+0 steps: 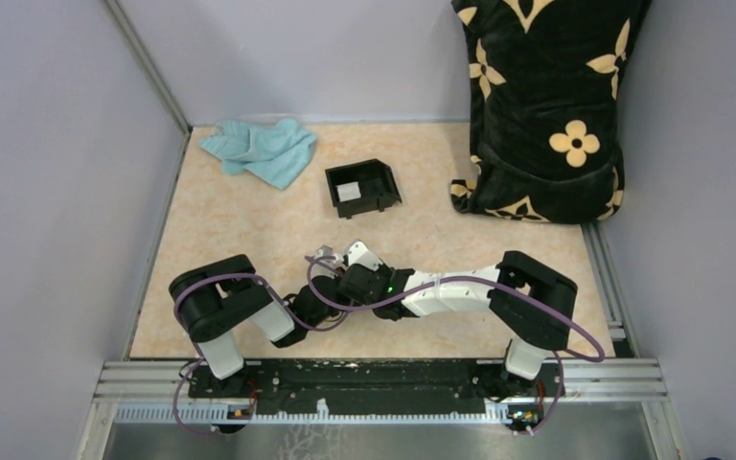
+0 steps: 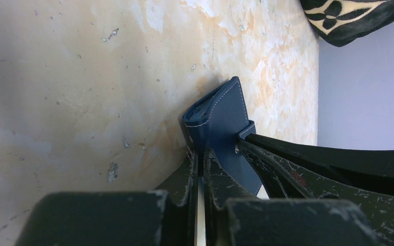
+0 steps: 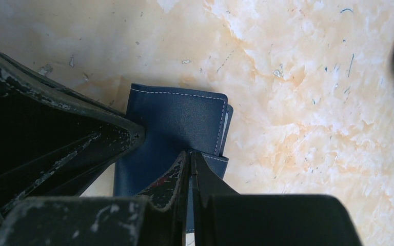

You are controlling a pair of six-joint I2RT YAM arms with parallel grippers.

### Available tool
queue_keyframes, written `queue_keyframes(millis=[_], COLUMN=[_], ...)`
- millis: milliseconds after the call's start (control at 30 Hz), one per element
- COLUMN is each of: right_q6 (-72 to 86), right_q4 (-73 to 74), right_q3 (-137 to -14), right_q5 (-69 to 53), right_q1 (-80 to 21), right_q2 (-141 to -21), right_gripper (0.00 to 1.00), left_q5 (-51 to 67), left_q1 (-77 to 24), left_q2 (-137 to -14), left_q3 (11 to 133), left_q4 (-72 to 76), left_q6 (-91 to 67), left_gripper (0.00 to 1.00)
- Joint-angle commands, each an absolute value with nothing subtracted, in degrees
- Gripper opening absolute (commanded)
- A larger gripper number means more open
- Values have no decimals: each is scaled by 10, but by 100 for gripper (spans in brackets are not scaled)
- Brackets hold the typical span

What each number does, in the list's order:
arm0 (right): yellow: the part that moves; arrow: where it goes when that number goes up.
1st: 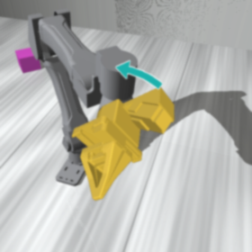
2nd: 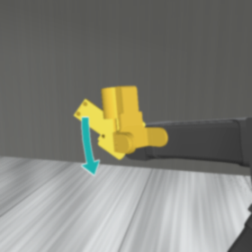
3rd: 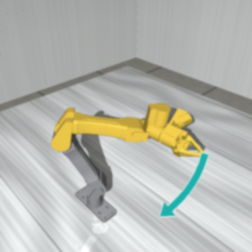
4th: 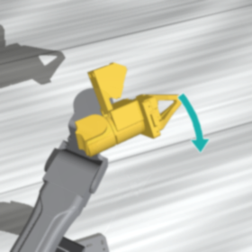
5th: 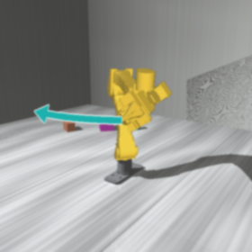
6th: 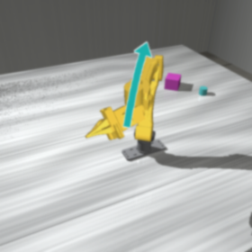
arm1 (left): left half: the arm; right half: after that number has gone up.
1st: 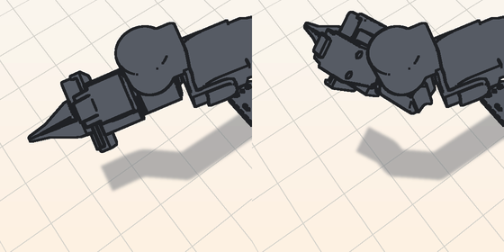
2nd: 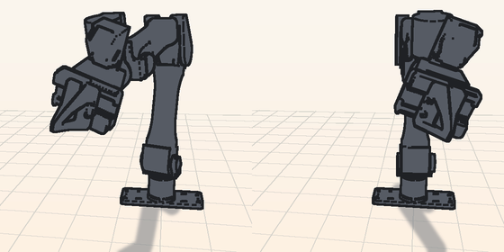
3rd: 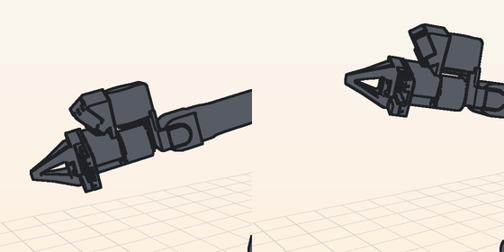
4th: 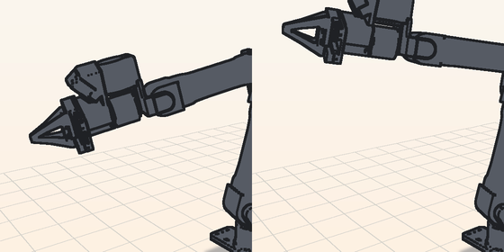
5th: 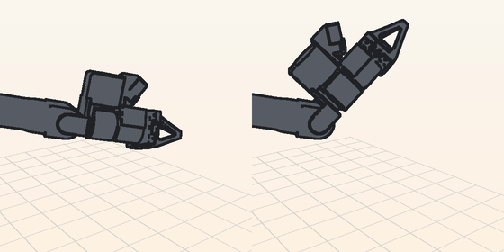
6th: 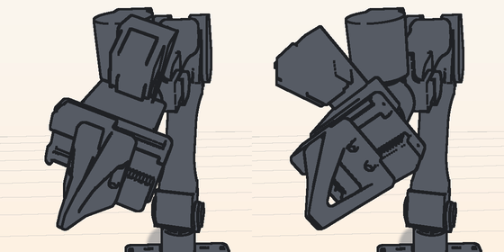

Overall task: Put the credit cards into the card holder
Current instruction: Close the card holder at the center of the board.

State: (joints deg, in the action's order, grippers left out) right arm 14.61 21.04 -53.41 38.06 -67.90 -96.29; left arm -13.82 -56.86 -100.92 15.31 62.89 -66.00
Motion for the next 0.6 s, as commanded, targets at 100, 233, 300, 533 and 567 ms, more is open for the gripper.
queue_keyframes(millis=[100,233,300,533,567], right_q6=[158,165,170,196,201], right_q4=[189,188,187,177,176], right_q3=[-539,-529,-525,-505,-501], right_q5=[364,363,363,367,368], right_q1=[-683,-683,-683,-688,-690], right_q2=[-972,-965,-961,-957,-956], right_gripper=[3,3,3,2,2], left_q5=[-116,-115,-115,-115,-114], left_q1=[-572,-572,-572,-572,-572], left_q2=[-1031,-1034,-1034,-1029,-1028], left_q3=[139,142,143,143,143], left_q4=[524,524,524,520,520], left_q6=[-639,-638,-639,-639,-639], left_gripper=[0,0,0,0,0])
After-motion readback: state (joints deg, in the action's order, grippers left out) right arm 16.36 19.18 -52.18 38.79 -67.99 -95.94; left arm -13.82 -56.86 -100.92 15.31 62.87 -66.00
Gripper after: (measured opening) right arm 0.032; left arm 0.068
